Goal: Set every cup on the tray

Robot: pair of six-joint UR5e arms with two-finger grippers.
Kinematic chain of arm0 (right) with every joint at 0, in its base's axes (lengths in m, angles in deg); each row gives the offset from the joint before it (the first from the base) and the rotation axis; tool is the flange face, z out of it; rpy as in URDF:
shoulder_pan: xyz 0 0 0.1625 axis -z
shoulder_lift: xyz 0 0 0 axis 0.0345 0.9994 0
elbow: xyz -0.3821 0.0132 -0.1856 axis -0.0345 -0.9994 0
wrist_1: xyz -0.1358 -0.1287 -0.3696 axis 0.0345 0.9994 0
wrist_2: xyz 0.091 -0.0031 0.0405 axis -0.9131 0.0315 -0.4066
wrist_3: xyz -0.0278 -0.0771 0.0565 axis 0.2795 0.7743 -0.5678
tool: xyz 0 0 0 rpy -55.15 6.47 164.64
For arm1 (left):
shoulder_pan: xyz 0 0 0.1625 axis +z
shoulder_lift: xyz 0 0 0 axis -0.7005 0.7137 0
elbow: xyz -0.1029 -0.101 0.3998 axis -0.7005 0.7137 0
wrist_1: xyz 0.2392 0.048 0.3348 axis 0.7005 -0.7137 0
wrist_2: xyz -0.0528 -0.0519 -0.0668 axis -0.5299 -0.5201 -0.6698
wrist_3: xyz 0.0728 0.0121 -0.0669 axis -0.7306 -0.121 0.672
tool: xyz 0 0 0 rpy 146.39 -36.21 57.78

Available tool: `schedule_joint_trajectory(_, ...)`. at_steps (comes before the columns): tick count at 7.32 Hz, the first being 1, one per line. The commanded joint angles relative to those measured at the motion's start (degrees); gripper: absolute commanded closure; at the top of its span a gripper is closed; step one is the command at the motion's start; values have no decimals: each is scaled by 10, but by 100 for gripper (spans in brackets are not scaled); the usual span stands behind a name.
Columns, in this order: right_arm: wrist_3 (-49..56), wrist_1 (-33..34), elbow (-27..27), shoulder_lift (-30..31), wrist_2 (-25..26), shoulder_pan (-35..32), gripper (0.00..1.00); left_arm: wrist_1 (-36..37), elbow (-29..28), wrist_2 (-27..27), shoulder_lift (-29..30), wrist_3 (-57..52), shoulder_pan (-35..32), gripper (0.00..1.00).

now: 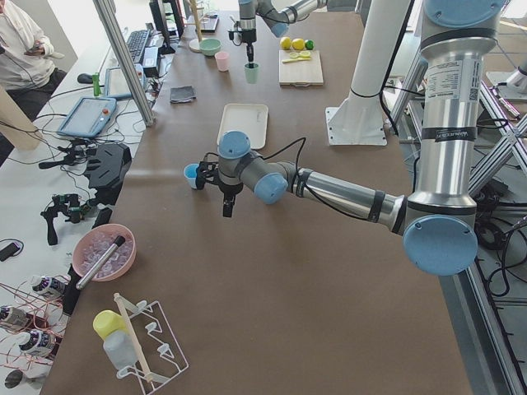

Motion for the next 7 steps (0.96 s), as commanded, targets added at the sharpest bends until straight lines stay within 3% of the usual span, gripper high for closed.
schedule_joint_trajectory(1,-97,1,-14,-65,64,73,100,2,10,42,25,62,59,2)
schedule_joint_trajectory(4,-133,1,-44,-100,117,118,100,2,14,43,39,92,90,2)
schedule_joint_trajectory(5,-133,1,-50,-100,117,118,83,2,23,46,40,115,110,2)
schedule_joint_trajectory(6,-129,1,-53,-101,116,118,1,2,31,66,39,126,138,2)
schedule_joint_trajectory(7,-126,1,-50,-101,111,112,0,2,38,70,32,125,160,2)
